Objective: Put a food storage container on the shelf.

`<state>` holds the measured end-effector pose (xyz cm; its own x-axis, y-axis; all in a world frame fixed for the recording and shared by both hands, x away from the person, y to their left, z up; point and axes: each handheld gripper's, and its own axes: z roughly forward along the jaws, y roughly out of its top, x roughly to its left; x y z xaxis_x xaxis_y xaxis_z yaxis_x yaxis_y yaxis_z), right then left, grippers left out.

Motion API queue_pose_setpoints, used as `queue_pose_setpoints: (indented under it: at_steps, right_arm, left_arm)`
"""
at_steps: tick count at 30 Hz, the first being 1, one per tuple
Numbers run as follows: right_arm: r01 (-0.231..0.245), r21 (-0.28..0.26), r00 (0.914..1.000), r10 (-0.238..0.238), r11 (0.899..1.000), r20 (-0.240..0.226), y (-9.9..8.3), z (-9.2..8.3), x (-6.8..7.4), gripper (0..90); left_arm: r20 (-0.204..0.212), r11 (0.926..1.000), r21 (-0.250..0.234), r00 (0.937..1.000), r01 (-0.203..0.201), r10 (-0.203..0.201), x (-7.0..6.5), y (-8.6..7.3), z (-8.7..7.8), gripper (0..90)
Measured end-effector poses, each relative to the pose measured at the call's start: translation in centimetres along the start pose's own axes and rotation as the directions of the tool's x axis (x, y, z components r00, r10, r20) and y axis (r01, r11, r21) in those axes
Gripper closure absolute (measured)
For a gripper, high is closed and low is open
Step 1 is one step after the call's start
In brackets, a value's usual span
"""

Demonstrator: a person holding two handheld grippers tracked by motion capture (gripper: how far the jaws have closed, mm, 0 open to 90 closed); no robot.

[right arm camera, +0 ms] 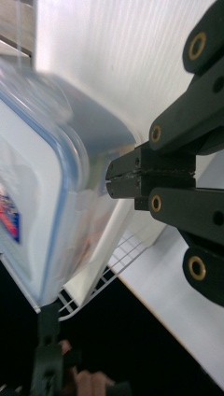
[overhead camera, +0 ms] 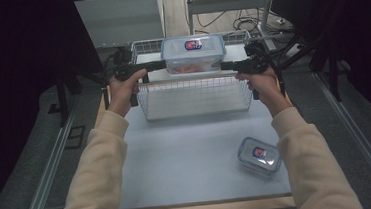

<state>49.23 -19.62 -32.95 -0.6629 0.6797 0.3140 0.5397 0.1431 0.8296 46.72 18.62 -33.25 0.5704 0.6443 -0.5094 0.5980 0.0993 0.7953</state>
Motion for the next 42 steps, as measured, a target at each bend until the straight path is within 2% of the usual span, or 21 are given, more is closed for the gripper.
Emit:
queue_pose_setpoints:
  at_steps: [5, 9, 11, 18, 21, 23, 27, 29, 32, 35, 38, 41, 42]
  right_arm:
    - [-0.001, 0.007, 1.0, 0.001, 1.0, -0.008, -0.2, 1.6, -0.1, 89.2]
    - [-0.02, -0.015, 0.9998, 0.02, 1.0, 0.008, 0.0, 2.0, -0.2, 89.2]
    - [-0.015, -0.014, 0.9998, 0.016, 1.0, 0.015, 0.0, 2.0, -0.1, 89.2]
    - [-0.013, -0.026, 0.9998, 0.014, 1.0, 0.012, -0.5, 1.1, -0.1, 89.1]
    - [-0.012, -0.029, 0.9999, 0.012, 1.0, 0.008, -0.9, 0.0, 0.2, 89.2]
    - [-0.003, -0.037, 1.0, 0.003, 0.999, -0.005, -1.2, -0.8, 0.3, 89.1]
    - [-0.003, -0.065, 0.9993, 0.0, 0.998, -0.037, -2.5, -2.2, 0.4, 89.1]
    - [-0.015, -0.07, 0.9985, 0.011, 0.997, -0.053, -3.3, -2.8, 0.4, 89.1]
    - [-0.025, -0.079, 0.9968, 0.019, 0.997, -0.078, -4.5, -3.5, 0.2, 89.1]
    - [-0.034, -0.08, 0.9948, 0.027, 0.996, -0.098, -6.0, -4.0, 0.0, 89.1]
    - [-0.043, -0.079, 0.9928, 0.034, 0.996, -0.115, -7.7, -4.4, -0.4, 89.0]
    - [-0.062, -0.082, 0.9878, 0.05, 0.995, -0.148, -9.1, -4.8, -0.5, 89.0]
    - [-0.055, -0.08, 0.9874, 0.042, 0.995, -0.152, -9.7, -5.0, -0.3, 89.0]
  left_arm:
    - [0.004, 1.0, 0.005, 1.0, 0.001, -0.001, 0.1, -0.2, -0.2, 28.2]
    - [0.013, 0.9999, -0.002, 0.9999, -0.011, 0.011, 0.0, -0.3, -0.3, 28.2]
    - [0.012, 0.9999, -0.001, 0.9999, -0.012, 0.012, 0.0, -0.4, -0.3, 28.1]
    - [0.013, 1.0, -0.003, 0.9999, -0.009, 0.009, -0.3, -1.4, -0.7, 27.8]
    - [0.004, 0.9997, -0.001, 0.9997, -0.026, 0.026, -0.9, -2.3, -1.0, 27.4]
    - [0.013, 0.9994, -0.002, 0.9994, -0.033, 0.033, -1.1, -2.8, -1.3, 27.4]
    - [0.023, 0.9987, -0.01, 0.9985, -0.05, 0.05, -1.8, -4.0, -1.7, 27.4]
    - [0.047, 0.9986, -0.018, 0.9977, -0.049, 0.05, -2.2, -4.8, -1.9, 27.5]
    - [0.057, 0.9968, -0.014, 0.9952, -0.079, 0.079, -3.0, -6.0, -2.2, 27.4]
    - [0.077, 0.996, -0.022, 0.9931, -0.087, 0.088, -3.5, -7.2, -2.5, 27.4]
    - [0.072, 0.9949, -0.026, 0.9925, -0.097, 0.099, -3.7, -8.6, -2.8, 27.6]
    - [0.066, 0.9963, -0.017, 0.9942, -0.084, 0.085, -3.5, -10.1, -2.7, 27.8]
    - [0.062, 0.9964, -0.016, 0.9945, -0.084, 0.085, -3.4, -10.5, -2.7, 27.9]
